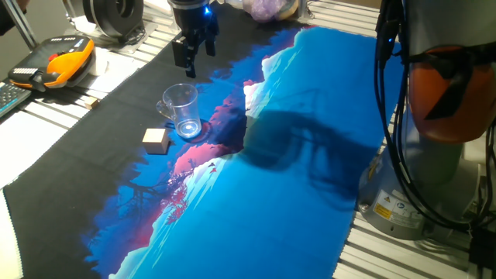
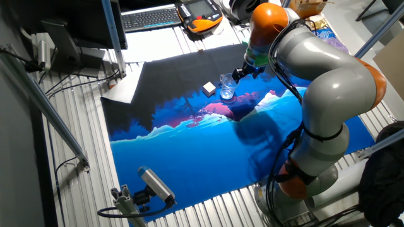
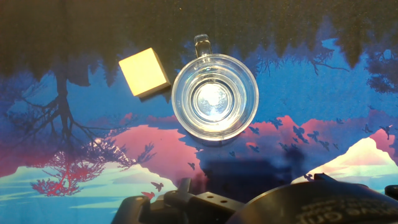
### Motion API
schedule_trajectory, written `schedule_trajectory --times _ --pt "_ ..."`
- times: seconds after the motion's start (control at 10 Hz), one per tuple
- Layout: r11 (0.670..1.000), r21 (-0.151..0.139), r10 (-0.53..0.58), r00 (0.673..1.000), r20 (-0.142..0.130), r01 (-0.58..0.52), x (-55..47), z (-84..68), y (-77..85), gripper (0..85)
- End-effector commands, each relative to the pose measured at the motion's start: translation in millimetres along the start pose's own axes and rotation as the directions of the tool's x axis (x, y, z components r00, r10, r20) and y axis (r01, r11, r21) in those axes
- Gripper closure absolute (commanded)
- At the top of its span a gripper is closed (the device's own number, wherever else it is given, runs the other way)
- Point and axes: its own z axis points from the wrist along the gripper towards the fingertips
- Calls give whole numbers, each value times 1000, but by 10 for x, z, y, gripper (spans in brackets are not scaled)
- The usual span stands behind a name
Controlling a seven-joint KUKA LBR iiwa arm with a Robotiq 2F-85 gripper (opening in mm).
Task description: Pick up the cup
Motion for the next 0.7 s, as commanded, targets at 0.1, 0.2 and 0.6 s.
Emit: schedule_trajectory --times 0.1,0.2,0.6 --pt "995 -8 -105 989 -103 104 -15 5 1 850" --pt "996 0 -92 992 -90 92 -91 33 9 680" --pt "998 -2 -62 995 -76 62 -394 204 3 680"
